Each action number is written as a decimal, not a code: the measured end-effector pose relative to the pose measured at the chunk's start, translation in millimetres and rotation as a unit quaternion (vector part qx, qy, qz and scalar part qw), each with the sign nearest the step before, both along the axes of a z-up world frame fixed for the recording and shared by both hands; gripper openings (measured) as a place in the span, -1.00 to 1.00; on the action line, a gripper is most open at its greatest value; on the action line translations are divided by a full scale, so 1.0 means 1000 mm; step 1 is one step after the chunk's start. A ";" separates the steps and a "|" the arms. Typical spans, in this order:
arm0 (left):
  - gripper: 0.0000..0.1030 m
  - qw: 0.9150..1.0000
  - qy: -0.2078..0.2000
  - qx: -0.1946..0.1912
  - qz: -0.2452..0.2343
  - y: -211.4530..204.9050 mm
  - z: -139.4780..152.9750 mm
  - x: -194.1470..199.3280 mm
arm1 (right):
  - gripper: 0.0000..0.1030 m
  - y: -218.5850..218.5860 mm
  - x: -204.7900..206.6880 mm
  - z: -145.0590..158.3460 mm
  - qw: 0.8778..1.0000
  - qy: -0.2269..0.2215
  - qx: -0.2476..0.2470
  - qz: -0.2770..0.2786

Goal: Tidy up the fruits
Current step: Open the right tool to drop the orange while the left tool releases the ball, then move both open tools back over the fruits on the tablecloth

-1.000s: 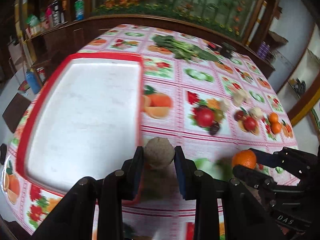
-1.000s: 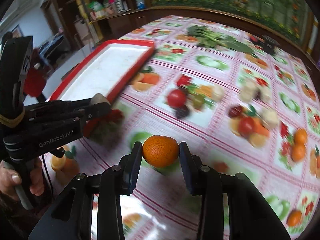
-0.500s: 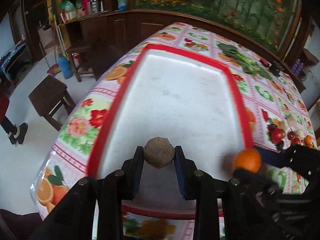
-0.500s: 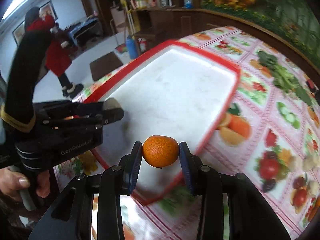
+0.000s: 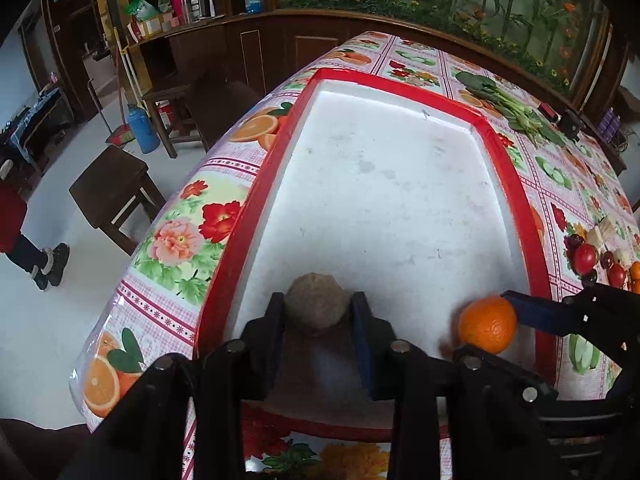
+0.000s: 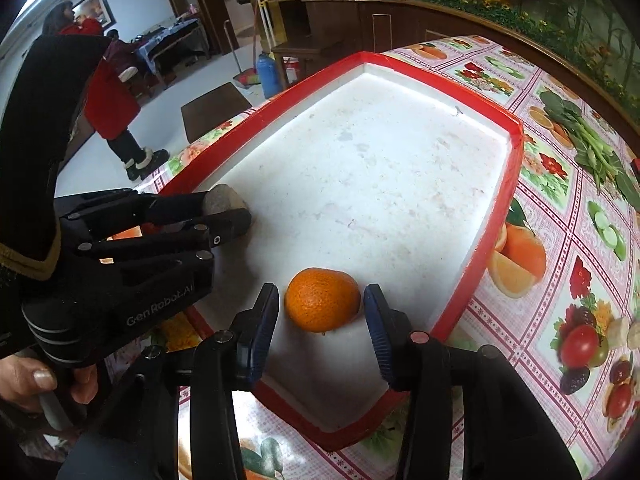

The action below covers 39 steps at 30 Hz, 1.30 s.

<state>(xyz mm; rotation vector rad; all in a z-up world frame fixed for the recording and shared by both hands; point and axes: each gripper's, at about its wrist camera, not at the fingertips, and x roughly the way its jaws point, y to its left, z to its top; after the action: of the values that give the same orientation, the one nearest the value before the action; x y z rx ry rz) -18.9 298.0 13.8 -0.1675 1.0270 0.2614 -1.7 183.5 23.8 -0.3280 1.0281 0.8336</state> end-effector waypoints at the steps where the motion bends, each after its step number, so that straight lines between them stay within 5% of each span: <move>1: 0.09 1.000 0.001 0.002 0.003 -0.001 0.000 -0.001 | -0.15 -0.001 -0.001 0.001 1.000 -0.001 0.000 -0.001; 3: 0.36 1.000 -0.001 0.005 0.011 -0.001 0.002 -0.003 | -0.13 -0.003 -0.003 0.003 1.000 -0.006 -0.001 -0.003; 6: 0.41 1.000 -0.004 0.008 0.016 -0.003 0.006 -0.006 | -0.10 -0.009 -0.008 0.009 1.000 -0.012 0.002 -0.005; 25: 0.48 1.000 -0.008 0.019 0.001 -0.069 0.029 -0.028 | 0.10 -0.088 -0.040 0.030 0.999 -0.006 0.033 -0.042; 39: 0.50 0.992 -0.002 0.012 -0.128 -0.199 0.030 -0.014 | 0.12 -0.224 -0.050 0.018 0.986 0.005 0.028 -0.165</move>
<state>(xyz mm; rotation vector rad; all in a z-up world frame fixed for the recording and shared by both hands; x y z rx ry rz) -32.9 99.4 43.6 -0.0144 1.0288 0.0402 -51.5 -40.7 41.4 -0.0999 1.0322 0.5628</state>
